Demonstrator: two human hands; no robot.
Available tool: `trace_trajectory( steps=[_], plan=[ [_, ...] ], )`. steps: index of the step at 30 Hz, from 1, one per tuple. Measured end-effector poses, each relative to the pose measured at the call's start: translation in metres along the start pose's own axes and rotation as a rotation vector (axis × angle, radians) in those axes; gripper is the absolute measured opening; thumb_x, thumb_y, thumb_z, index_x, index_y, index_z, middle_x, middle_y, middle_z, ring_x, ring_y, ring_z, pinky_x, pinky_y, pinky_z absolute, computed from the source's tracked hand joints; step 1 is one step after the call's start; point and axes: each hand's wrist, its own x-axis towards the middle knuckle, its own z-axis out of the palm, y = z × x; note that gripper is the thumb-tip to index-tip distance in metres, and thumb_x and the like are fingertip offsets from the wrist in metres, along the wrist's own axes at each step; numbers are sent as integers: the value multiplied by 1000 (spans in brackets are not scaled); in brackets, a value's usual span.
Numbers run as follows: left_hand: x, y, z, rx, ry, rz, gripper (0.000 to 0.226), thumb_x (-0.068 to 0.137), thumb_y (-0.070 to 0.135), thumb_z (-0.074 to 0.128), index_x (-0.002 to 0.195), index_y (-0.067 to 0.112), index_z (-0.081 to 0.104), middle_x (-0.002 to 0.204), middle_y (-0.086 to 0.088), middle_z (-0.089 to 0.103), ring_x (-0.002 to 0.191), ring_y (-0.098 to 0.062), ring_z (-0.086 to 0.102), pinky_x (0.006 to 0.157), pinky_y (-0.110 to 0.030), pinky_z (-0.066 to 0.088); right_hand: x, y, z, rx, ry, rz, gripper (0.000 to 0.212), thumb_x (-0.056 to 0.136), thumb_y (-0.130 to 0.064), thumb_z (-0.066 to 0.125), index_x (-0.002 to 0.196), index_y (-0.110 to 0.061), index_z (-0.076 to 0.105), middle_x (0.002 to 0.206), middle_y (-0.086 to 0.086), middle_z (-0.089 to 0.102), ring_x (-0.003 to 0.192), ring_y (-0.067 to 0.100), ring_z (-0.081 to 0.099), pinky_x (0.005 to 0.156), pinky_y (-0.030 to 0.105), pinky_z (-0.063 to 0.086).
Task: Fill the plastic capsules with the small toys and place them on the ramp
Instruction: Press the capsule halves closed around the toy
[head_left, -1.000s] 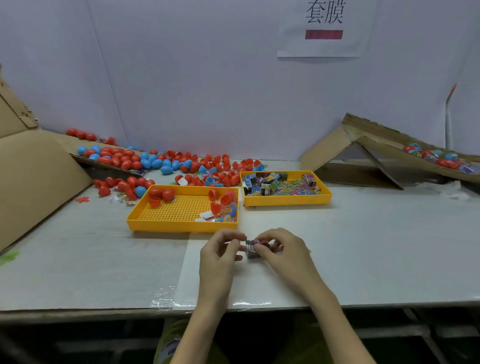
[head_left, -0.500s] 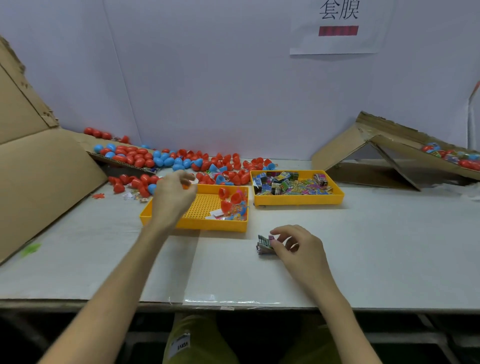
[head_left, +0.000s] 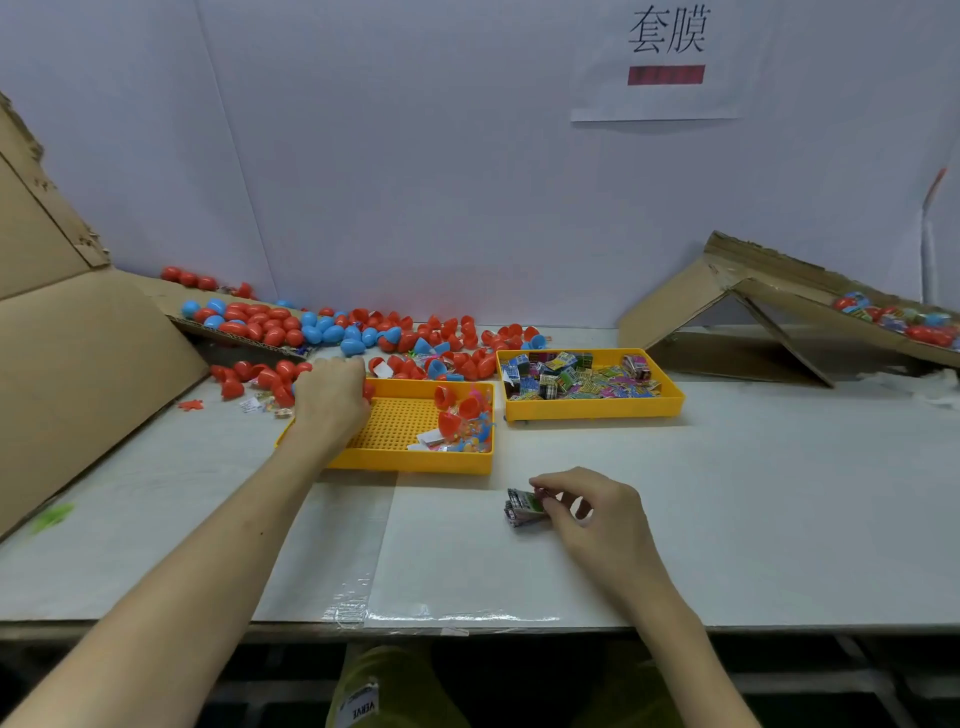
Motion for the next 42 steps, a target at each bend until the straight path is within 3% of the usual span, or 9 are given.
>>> trace_trajectory(
  steps=[4, 9, 12, 14, 18, 22, 28, 34, 42],
  plan=[
    [-5, 12, -14, -262, 33, -10, 36, 93, 3, 62, 129, 0, 60, 123, -19, 54, 108, -32, 57, 93, -40, 52, 0, -1, -2, 15, 51, 42, 33, 80, 4, 73, 98, -23, 78, 79, -29, 69, 73, -4, 63, 68, 3, 42],
    [-58, 54, -66, -743, 186, 214, 25, 93, 20, 67, 117, 17, 61, 103, 1, 55, 88, -6, 55, 81, -12, 43, -2, -4, -3, 62, 54, 82, 46, 80, 2, 74, 101, -39, 72, 76, -25, 71, 79, -6, 68, 72, 7, 47],
    [-124, 80, -71, -977, -8, 367, 16, 93, 43, 49, 106, 33, 45, 94, 9, 63, 87, -4, 60, 72, -18, 48, -2, -6, -4, 74, 55, 83, 48, 81, 0, 74, 100, -43, 69, 76, -17, 74, 79, -4, 69, 72, 10, 48],
    [-158, 90, -56, -978, -140, 395, 21, 90, 51, 40, 106, 37, 43, 98, 6, 65, 88, -8, 59, 75, -29, 47, -2, -6, -4, 64, 50, 67, 43, 80, 0, 74, 100, -38, 71, 77, -16, 74, 77, -2, 69, 71, 10, 49],
    [-179, 100, -31, -950, -224, 383, 13, 91, 46, 42, 103, 42, 41, 87, 8, 60, 84, -6, 54, 70, -21, 39, -2, -5, -4, 38, 46, 28, 37, 79, 2, 74, 98, -30, 73, 78, -21, 70, 75, 2, 67, 69, 10, 49],
    [-177, 101, -27, -1052, -257, 281, 17, 89, 45, 43, 102, 35, 45, 88, -18, 67, 79, -24, 61, 74, -45, 46, -2, -3, -2, -3, 40, -7, 36, 78, 1, 73, 96, -30, 73, 79, -20, 70, 77, 1, 65, 67, 7, 44],
    [-177, 101, -29, -1085, -318, 249, 21, 90, 45, 44, 103, 29, 48, 96, -18, 70, 87, -32, 63, 80, -53, 47, -4, -6, -2, -44, 29, -25, 35, 82, -6, 72, 104, -34, 71, 81, -14, 70, 82, 4, 64, 76, 16, 47],
    [-179, 102, -27, -1023, -298, 239, 23, 88, 50, 44, 106, 36, 47, 92, 1, 66, 84, -14, 59, 79, -44, 50, 5, -2, -10, 110, 93, 272, 18, 87, -15, 72, 94, -31, 69, 75, -10, 66, 70, 3, 59, 62, 7, 42],
    [-178, 104, -19, -985, -275, 293, 14, 88, 49, 44, 100, 45, 41, 85, 8, 61, 81, -8, 54, 68, -22, 41, 4, -2, -7, 75, 8, 308, 14, 83, -17, 76, 92, -28, 73, 69, -5, 66, 63, 3, 57, 60, 10, 43]
  ],
)
